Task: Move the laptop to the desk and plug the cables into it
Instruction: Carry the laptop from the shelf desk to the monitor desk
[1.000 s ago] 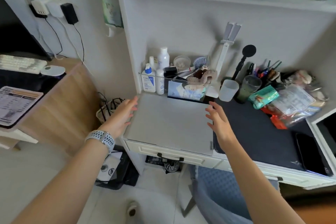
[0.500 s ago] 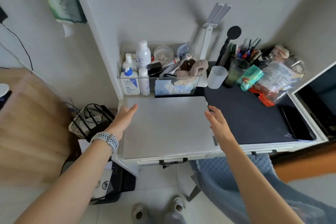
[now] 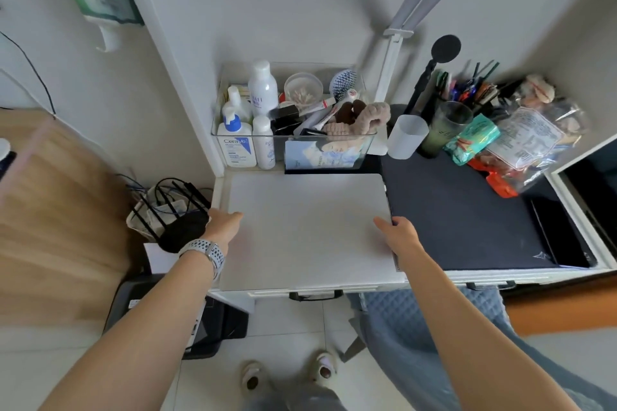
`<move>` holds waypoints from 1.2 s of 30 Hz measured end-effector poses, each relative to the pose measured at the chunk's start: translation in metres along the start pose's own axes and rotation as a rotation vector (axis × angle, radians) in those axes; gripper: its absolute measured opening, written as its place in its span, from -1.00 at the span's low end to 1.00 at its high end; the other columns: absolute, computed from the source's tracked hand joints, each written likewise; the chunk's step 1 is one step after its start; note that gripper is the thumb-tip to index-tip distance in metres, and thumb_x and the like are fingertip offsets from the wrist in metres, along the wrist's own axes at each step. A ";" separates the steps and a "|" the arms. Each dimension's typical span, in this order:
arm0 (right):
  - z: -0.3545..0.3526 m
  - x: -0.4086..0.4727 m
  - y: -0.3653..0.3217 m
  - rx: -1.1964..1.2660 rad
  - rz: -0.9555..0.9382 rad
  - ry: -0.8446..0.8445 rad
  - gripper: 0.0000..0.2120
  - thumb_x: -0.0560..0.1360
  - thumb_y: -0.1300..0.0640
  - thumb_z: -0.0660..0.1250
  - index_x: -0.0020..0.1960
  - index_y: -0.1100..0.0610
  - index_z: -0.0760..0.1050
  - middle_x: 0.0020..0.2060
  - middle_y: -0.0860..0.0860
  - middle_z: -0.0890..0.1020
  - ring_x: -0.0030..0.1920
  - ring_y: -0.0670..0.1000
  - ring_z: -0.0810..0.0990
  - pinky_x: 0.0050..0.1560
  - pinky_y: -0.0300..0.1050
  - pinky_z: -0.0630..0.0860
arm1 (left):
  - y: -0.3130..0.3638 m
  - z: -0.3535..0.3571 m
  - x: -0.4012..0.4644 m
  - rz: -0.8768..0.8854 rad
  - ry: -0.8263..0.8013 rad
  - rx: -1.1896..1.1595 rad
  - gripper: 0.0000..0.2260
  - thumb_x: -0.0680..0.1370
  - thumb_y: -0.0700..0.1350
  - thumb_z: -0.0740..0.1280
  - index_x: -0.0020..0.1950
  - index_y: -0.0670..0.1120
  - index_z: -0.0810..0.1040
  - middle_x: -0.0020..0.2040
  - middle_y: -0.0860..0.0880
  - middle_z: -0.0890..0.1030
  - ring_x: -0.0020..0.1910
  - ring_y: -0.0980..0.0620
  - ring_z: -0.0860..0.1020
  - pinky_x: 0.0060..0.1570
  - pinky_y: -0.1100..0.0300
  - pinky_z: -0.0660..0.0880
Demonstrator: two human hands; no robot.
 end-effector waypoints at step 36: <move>-0.060 -0.114 -0.094 0.355 -0.408 0.016 -0.70 0.43 0.22 0.44 0.10 0.21 0.43 0.01 0.16 0.61 -0.05 0.16 0.63 -0.09 0.08 0.60 | 0.071 -0.090 -0.088 0.376 0.010 -0.272 -0.82 0.59 -0.29 0.19 -0.17 -0.09 0.44 -0.13 -0.14 0.52 -0.11 -0.07 0.45 -0.11 0.08 0.38</move>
Point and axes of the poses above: each hand's wrist, its own x-axis towards the middle knuckle, its own z-axis out of the palm, y = z × x, the point moved 8 cm from there along x, towards the middle knuckle
